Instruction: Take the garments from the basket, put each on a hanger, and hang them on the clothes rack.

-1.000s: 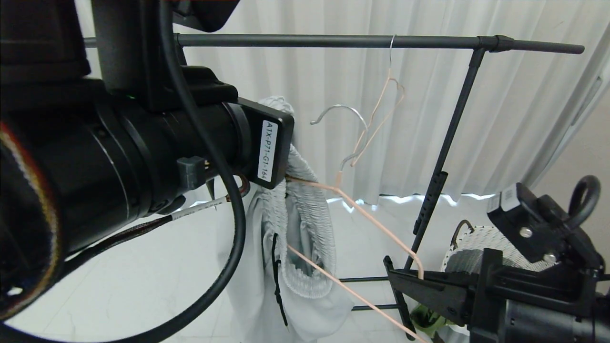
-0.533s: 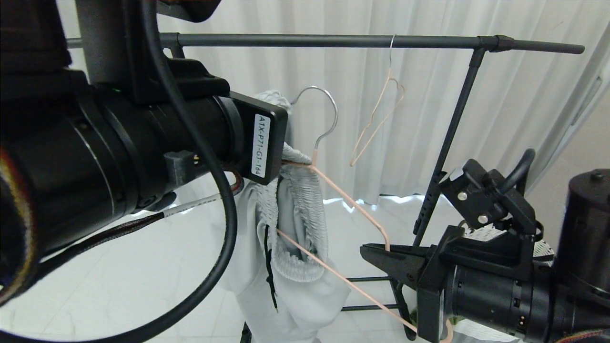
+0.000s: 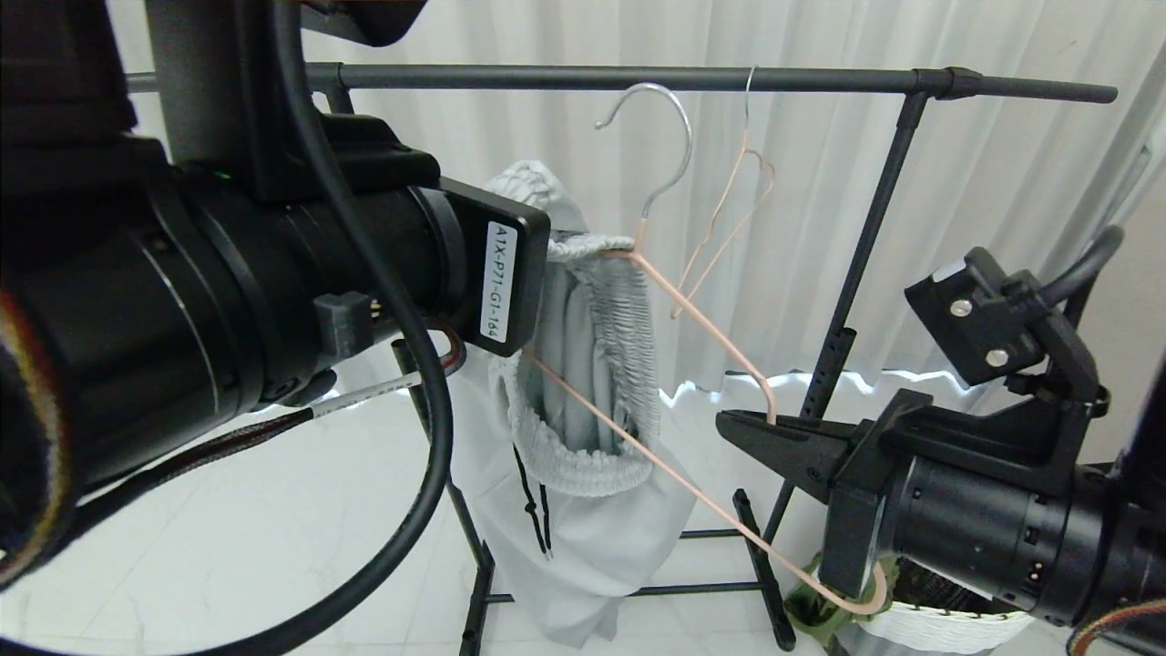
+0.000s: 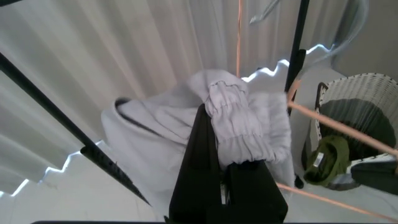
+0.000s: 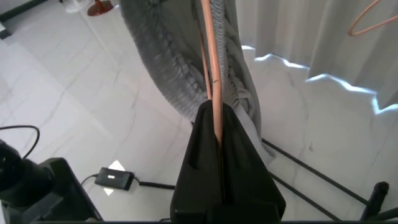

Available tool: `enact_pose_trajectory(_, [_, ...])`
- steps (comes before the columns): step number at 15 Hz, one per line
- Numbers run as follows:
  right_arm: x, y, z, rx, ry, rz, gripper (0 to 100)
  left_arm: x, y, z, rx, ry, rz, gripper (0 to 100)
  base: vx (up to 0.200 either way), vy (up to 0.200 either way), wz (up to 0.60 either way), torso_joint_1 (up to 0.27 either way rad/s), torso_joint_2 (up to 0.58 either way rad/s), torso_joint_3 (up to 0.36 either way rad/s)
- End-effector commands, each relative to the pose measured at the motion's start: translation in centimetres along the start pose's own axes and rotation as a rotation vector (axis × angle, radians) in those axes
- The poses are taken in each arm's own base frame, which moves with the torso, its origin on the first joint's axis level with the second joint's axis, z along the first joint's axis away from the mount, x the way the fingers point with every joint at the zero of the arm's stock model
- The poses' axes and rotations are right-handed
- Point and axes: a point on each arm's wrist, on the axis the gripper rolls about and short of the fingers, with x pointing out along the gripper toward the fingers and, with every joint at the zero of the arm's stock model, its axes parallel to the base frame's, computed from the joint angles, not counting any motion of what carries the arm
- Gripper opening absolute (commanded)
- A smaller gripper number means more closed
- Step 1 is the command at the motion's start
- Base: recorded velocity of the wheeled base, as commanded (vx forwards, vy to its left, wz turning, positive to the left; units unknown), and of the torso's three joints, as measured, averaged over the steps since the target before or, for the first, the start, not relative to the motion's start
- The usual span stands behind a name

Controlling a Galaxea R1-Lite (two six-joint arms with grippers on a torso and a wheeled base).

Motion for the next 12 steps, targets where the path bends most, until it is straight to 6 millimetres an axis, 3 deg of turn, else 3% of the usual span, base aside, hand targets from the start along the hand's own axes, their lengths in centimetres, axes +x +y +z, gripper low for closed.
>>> enact_pose_trajectory(1, [-0.9,0.0,0.8,0.0,-0.038,0.0,0,0.1,-0.3,-0.1,0.007,0.005,-0.006,0,0.0,0.0,0.0,0.0,0.0,0.0])
enact_pose_trajectory(11, [-2.4,0.0,2.3,-0.076,-0.147,-0.016,0,-0.8,-2.2,-1.1,0.043,0.018,-0.086,0,0.0,0.0,0.0,0.0,0.0,0.0])
enact_pose_trajectory(12, [-2.6,0.0,2.4,-0.08,-0.153,-0.015,0,-0.9,-2.2,-1.2,0.043,0.019,-0.089,100,0.0,0.0,0.0,0.0,0.0,0.0])
